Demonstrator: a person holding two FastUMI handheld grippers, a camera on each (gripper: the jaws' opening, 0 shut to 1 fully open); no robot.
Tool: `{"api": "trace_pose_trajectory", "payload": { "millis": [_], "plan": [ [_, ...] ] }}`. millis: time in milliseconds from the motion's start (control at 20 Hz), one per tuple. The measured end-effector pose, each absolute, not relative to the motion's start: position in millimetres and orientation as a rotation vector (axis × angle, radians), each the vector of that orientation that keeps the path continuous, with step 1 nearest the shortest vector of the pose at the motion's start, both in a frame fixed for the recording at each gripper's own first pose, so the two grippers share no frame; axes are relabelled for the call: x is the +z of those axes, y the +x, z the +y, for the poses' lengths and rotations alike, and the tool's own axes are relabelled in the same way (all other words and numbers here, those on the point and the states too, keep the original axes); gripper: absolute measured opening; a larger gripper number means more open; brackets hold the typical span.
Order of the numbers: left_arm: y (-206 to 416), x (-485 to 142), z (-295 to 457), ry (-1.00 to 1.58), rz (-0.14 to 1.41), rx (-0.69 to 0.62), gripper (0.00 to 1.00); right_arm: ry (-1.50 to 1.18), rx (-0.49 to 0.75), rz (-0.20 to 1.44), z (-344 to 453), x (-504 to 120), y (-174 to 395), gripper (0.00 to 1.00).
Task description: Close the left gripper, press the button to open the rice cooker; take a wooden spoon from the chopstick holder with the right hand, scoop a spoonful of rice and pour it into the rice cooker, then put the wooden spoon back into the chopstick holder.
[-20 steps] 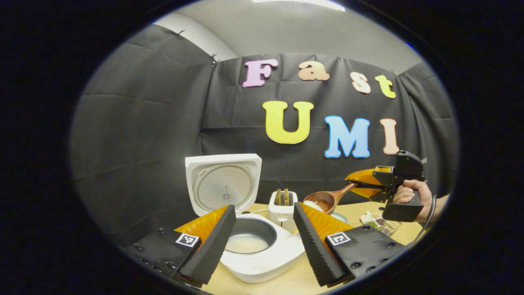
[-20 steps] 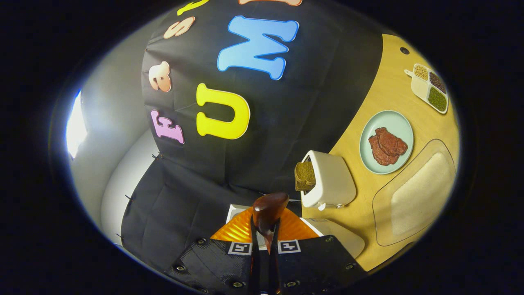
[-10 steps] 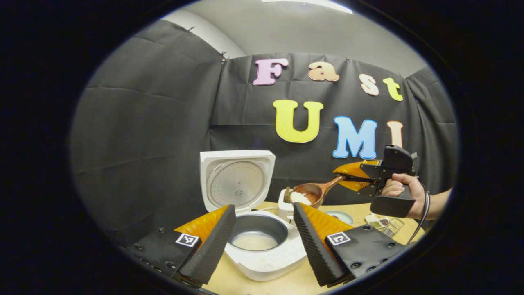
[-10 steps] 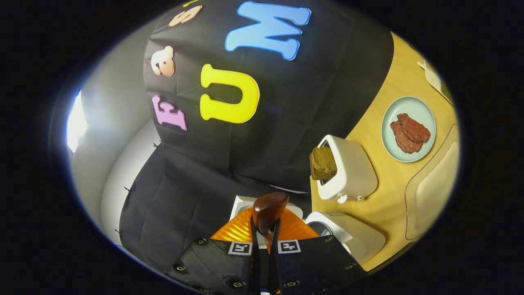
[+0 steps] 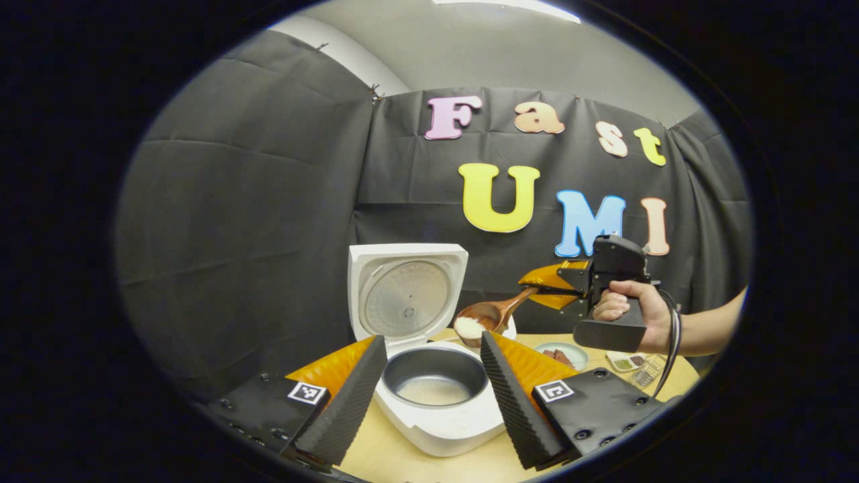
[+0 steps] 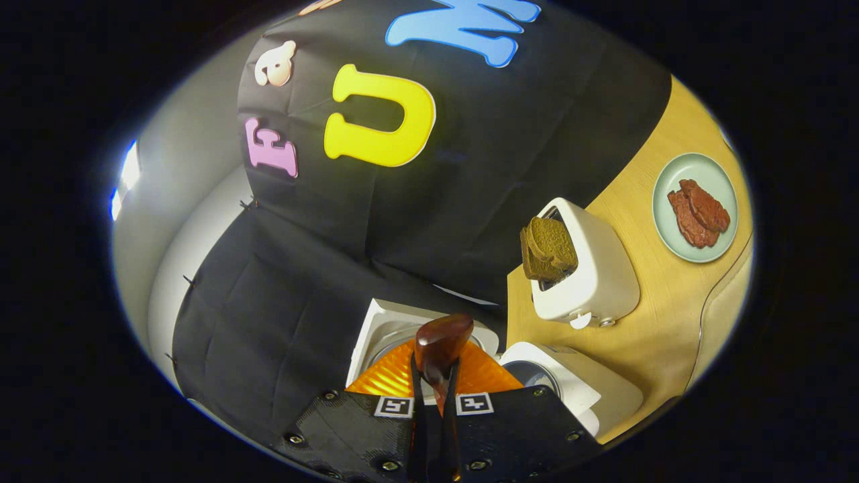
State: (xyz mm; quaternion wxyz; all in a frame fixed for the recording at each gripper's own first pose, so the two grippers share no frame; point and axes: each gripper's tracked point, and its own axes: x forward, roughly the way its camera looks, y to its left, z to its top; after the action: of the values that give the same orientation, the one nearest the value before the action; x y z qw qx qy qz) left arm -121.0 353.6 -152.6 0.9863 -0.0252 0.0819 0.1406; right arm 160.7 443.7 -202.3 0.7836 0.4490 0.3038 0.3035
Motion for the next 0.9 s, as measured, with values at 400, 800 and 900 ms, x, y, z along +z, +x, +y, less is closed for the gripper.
{"api": "trace_pose_trajectory", "payload": {
  "millis": [400,800,900],
  "plan": [
    [-134,-152,375,-0.060,0.171,0.329,0.96,0.647,0.682,0.686,498,-250,163,0.09],
    [-148,-160,386,-0.064,0.191,0.380,0.97,0.156,0.815,0.548,542,-259,146,0.09],
    [-148,-162,386,-0.067,0.188,0.387,0.97,0.063,0.886,0.502,554,-248,130,0.09]
  ]
}}
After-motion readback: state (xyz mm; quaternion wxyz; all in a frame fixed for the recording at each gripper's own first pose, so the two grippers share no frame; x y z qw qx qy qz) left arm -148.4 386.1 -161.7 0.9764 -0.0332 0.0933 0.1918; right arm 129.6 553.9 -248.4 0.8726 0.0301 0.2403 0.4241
